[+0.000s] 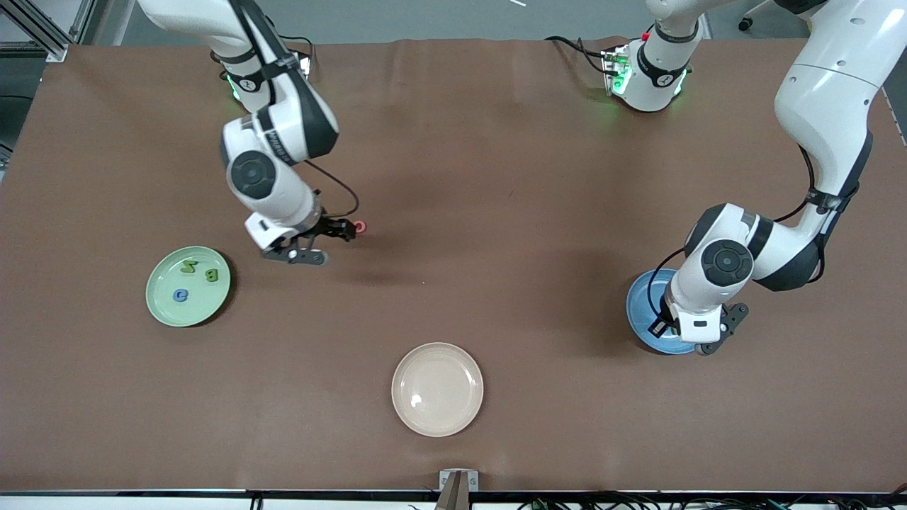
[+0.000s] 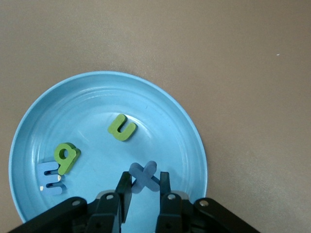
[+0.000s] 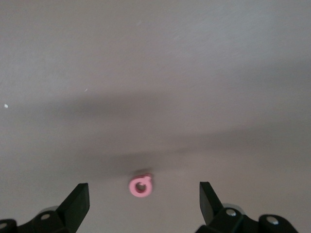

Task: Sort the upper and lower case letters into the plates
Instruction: 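Retract the left arm to rest while the right gripper grasps the pink G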

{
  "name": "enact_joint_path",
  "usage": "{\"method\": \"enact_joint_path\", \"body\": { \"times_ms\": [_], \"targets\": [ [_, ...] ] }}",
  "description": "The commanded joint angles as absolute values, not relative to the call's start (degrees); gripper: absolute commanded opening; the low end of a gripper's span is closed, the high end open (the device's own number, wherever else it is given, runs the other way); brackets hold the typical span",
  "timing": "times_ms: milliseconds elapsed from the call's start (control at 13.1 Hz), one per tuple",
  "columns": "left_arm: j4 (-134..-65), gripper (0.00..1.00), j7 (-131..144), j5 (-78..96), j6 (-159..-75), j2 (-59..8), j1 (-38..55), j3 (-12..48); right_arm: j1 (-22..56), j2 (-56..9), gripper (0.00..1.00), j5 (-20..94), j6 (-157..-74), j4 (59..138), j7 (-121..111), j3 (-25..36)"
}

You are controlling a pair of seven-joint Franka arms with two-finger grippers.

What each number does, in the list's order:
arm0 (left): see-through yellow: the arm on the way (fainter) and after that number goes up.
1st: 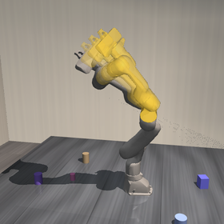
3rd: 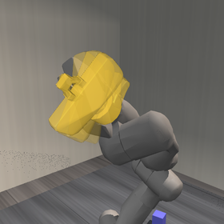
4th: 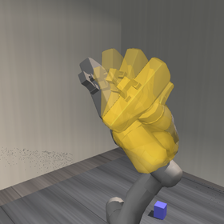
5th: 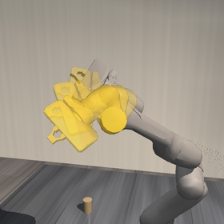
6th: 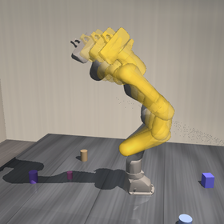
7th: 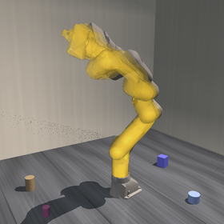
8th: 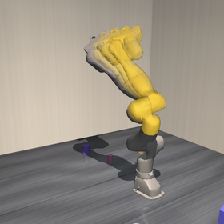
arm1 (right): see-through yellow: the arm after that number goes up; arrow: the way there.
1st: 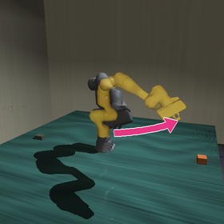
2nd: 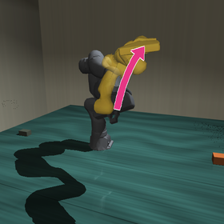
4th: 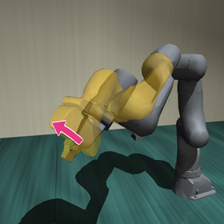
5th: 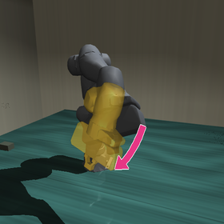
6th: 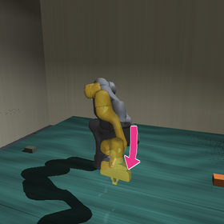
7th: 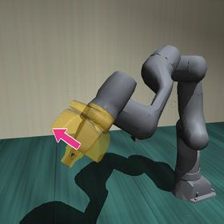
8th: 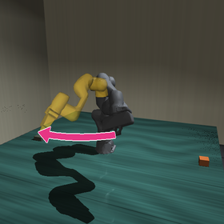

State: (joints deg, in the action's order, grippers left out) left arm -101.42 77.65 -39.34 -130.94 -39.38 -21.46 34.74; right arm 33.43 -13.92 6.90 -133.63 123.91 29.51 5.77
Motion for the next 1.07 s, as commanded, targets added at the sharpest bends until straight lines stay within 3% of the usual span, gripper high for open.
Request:
{"method": "enact_joint_path", "body": {
  "times_ms": [0, 76, 533, 761, 990],
  "targets": [
    [-102.0, 0.95, 78.6, -40.3, -130.1, -38.7, -21.8, 35.0, 36.3, -15.0, 1.00, 7.9, -142.9, 130.2, 30.0, 6.5],
    [-102.0, 1.00, 78.5, -40.3, -129.2, -38.2, -21.8, 35.0, 36.7, -15.8, 1.00, 7.9, -144.8, 131.3, 30.0, 6.5],
    [-98.5, 1.00, 77.4, -39.6, -122.4, -33.1, -21.8, 37.3, 38.8, -19.1, 1.00, 8.0, -148.3, 132.9, 30.1, 6.3],
    [-90.5, 1.00, 71.0, -39.2, -110.1, -32.5, -21.9, 40.9, 39.0, -20.0, 0.98, 8.1, -148.6, 132.8, 30.1, 6.3],
    [-82.7, 1.00, 60.2, -36.7, -103.2, -31.6, -21.9, 42.1, 39.2, -20.3, 0.85, 8.1, -148.6, 132.8, 30.1, 6.3]
  ]
}}
